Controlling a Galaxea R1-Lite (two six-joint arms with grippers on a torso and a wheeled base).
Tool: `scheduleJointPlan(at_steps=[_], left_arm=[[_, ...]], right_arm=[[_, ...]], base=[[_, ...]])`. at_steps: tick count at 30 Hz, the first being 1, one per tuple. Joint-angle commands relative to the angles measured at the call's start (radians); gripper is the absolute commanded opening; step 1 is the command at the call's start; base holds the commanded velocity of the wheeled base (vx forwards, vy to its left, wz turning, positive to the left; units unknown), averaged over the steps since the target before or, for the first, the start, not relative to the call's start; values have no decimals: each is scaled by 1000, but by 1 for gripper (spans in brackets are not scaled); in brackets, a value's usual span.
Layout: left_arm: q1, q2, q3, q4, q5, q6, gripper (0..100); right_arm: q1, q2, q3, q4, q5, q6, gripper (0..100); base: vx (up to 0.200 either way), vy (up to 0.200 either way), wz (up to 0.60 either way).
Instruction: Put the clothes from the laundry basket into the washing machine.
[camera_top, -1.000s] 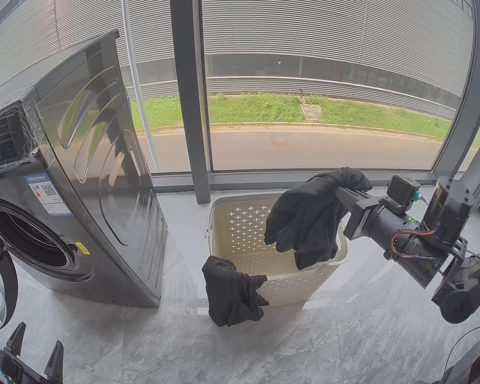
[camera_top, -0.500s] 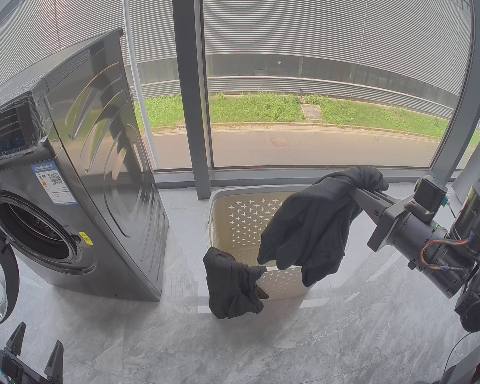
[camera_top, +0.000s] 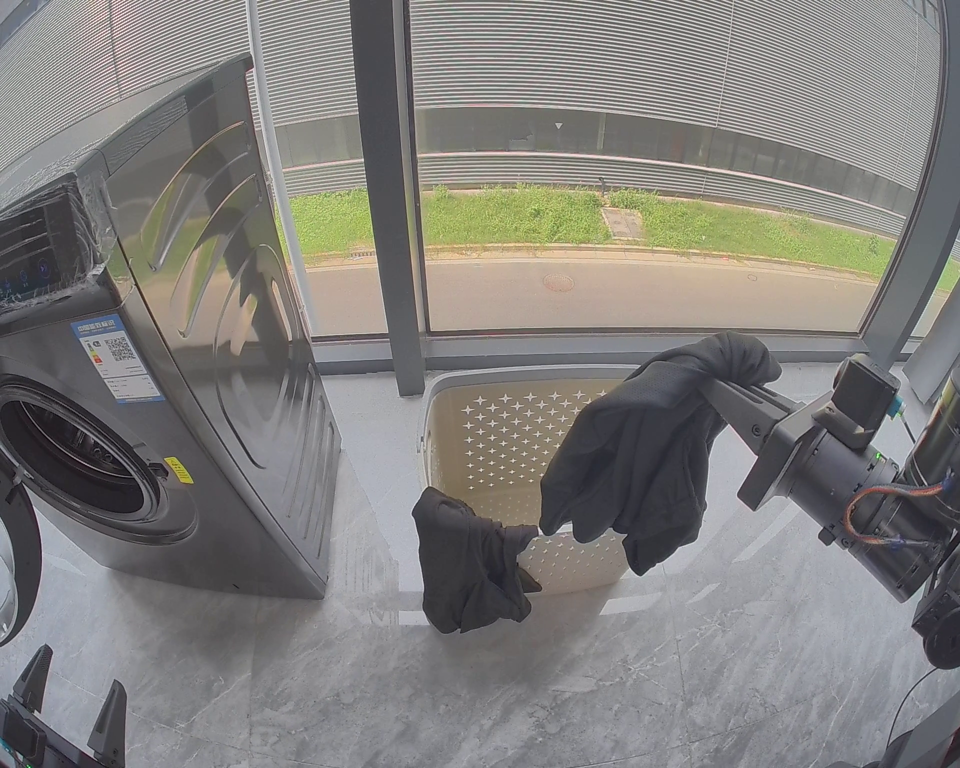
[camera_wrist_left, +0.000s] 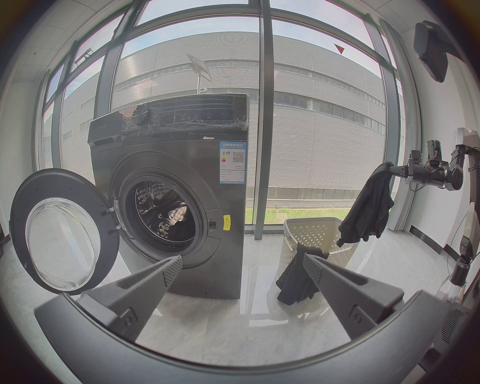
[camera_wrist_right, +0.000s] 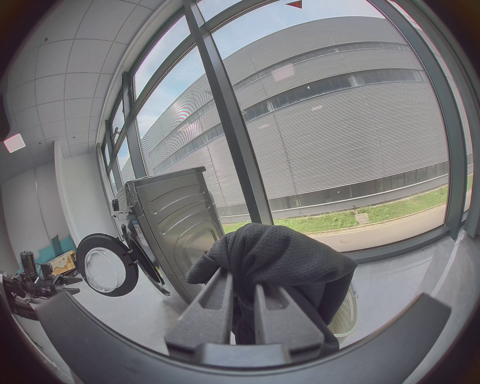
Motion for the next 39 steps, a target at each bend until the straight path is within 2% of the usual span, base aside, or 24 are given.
scheduleJointPlan(at_steps=[1, 37, 39], left_arm=[[0, -16, 18, 0, 0, -1, 100], [-2, -16, 18, 0, -2, -2, 100], [-2, -16, 18, 0, -2, -1, 100]], right_arm=[[12, 2, 2, -2, -1, 1, 0], [65, 6, 11, -11, 7, 7, 0], [65, 5, 11, -16, 7, 7, 0]], base=[[0, 200, 0], [0, 200, 0], [0, 0, 0]])
